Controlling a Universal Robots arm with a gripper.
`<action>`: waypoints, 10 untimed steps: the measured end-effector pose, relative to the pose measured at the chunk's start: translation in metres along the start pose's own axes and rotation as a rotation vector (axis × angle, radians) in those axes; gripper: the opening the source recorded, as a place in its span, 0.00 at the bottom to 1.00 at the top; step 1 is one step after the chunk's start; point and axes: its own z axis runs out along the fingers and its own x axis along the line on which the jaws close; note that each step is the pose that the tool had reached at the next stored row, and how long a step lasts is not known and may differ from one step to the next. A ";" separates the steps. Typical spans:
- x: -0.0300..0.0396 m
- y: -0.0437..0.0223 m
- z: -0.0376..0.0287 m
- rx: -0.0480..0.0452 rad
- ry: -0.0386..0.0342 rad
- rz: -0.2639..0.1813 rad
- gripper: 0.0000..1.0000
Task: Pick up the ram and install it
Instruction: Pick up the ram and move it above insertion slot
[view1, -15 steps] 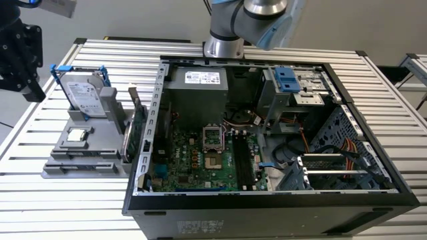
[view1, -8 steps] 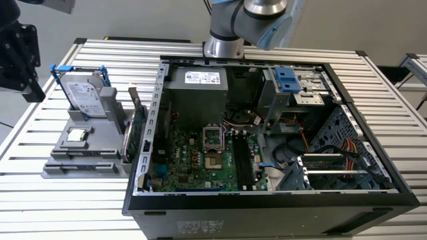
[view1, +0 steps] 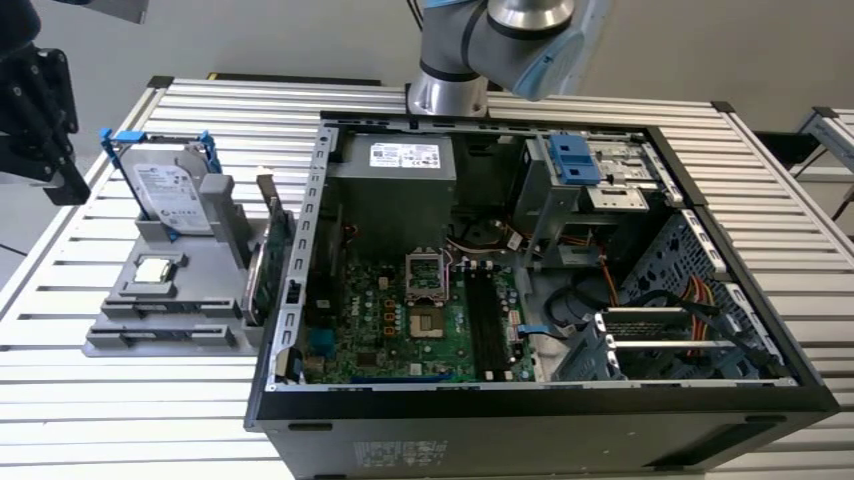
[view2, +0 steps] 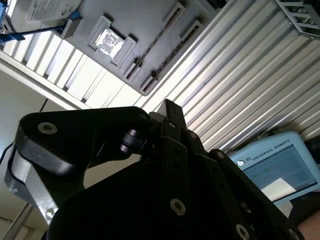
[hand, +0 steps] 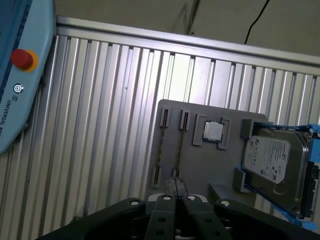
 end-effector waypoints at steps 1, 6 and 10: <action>0.0000 0.0000 0.0000 -0.0001 0.0000 0.000 0.00; 0.0000 0.0000 0.0000 -0.0006 -0.0001 0.000 1.00; 0.0000 0.0000 0.0000 -0.0011 -0.0002 0.000 1.00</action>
